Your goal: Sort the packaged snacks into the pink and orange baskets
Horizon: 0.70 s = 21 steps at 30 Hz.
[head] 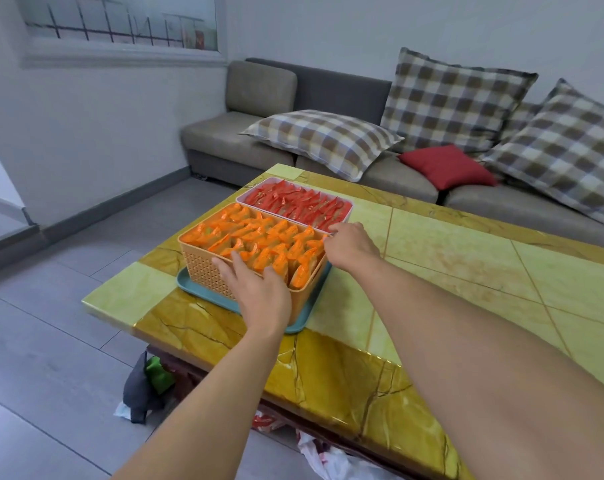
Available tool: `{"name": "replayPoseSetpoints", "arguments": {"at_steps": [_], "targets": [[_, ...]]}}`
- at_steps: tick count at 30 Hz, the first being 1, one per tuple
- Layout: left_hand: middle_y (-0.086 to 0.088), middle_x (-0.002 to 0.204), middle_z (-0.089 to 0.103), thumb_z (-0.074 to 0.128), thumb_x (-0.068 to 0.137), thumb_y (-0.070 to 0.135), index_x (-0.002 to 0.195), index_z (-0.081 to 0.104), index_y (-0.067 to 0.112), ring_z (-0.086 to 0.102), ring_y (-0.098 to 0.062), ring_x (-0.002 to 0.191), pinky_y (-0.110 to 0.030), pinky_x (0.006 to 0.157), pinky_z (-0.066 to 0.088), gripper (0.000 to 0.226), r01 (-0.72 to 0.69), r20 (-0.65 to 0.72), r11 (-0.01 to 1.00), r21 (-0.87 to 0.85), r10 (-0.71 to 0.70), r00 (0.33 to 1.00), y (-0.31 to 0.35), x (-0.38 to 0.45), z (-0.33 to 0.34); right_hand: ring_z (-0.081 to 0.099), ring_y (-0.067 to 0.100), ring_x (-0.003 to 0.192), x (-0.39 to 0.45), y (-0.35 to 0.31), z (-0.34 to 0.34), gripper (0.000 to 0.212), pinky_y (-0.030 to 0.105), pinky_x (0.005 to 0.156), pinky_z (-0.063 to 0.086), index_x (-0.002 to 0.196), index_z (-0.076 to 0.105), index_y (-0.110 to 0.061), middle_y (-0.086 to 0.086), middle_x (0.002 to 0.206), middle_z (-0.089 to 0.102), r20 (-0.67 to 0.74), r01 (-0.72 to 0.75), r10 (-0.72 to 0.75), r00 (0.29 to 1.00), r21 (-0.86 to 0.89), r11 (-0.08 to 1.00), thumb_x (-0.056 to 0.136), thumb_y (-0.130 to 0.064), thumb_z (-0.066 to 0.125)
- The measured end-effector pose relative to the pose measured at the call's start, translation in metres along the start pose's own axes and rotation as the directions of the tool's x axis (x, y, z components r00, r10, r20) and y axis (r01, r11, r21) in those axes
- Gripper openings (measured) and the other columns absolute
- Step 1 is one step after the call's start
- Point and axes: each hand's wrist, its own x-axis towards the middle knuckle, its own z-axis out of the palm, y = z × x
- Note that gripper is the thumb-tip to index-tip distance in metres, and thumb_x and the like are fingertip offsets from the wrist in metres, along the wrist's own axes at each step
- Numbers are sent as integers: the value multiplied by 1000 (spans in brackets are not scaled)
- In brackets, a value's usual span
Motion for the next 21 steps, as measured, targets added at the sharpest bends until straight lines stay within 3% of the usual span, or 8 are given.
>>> {"name": "replayPoseSetpoints", "arguments": {"at_steps": [4,14,17,21], "targets": [[12,166,-21,42,108,23,162,10,25,-5,-18,156,-44,123,16,63,-17,22,1000,14,17,1000,-1,-1,2,58,26,121,9,5,2,38,35,90,48,136,59,-32,0,137,61,36,6,-5,999,-5,1000,100,-31,47],[11,166,-20,42,107,19,161,9,22,-8,-19,156,-44,124,12,63,4,-15,1000,-16,-5,1000,0,-4,6,57,31,117,14,10,12,35,35,84,43,139,46,-22,11,135,59,121,54,-59,991,42,998,108,-32,34],[13,167,-14,46,106,22,161,14,25,-1,-21,156,-49,124,18,63,42,-47,997,-62,-45,998,4,-4,7,54,33,122,10,12,3,42,42,96,48,145,43,-21,12,142,54,201,65,-91,975,132,989,109,-39,31],[8,168,-10,53,103,26,160,19,25,-2,-25,156,-51,122,15,66,64,-91,994,-83,-72,993,11,-9,13,35,30,146,-7,23,-18,50,38,116,34,157,33,-13,10,162,33,250,166,-183,951,86,982,111,-34,27]]}}
